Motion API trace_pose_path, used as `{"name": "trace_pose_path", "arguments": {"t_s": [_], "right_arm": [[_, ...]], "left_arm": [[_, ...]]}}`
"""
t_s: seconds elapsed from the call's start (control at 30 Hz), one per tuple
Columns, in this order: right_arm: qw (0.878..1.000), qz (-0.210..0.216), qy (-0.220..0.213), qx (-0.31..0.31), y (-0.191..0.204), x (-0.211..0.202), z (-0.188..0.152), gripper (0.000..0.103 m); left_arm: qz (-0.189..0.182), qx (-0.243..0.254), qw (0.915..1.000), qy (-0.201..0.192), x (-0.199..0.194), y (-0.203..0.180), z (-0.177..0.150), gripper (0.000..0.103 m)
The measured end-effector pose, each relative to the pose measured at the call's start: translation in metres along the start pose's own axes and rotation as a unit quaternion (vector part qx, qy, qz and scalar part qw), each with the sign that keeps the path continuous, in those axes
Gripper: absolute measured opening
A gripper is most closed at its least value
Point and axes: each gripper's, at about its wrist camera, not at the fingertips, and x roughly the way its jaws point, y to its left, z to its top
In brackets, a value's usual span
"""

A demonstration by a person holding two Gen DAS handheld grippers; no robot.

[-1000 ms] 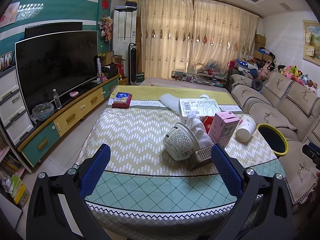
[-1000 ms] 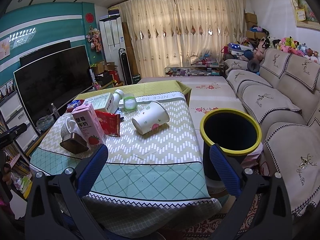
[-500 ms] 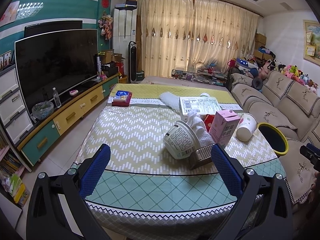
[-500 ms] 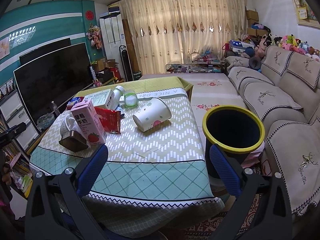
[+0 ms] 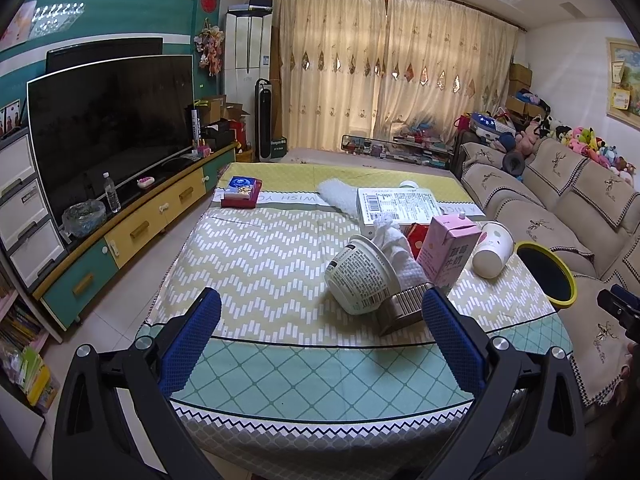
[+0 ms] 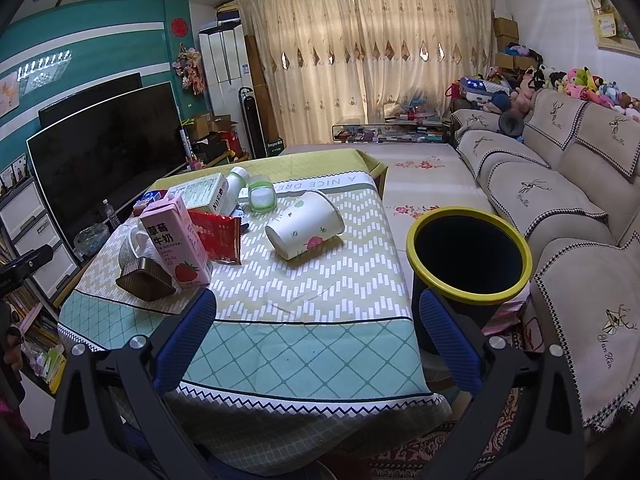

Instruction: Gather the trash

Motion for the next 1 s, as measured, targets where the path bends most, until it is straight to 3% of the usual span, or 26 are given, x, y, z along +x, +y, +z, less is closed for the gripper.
{"name": "trace_pose_path", "arguments": {"t_s": [0.4, 0.73, 1.0], "right_arm": [[1.0, 0.017, 0.01, -0.006, -0.001, 0.023, 0.008, 0.097], [0.997, 0.043, 0.059, -0.032, -0.001, 0.1, 0.029, 0.097], [0.991, 0.052, 0.084, -0.095, 0.002, 0.154, 0.048, 0.097]], "left_arm": [[0.007, -0.002, 1.0, 0.005, 0.009, 0.003, 0.002, 0.099], [0.009, -0.008, 0.9996, 0.024, 0.035, 0.008, 0.004, 0.099], [-0.001, -0.008, 0.9993, 0.037, 0.064, 0.005, 0.008, 0.099]]}}
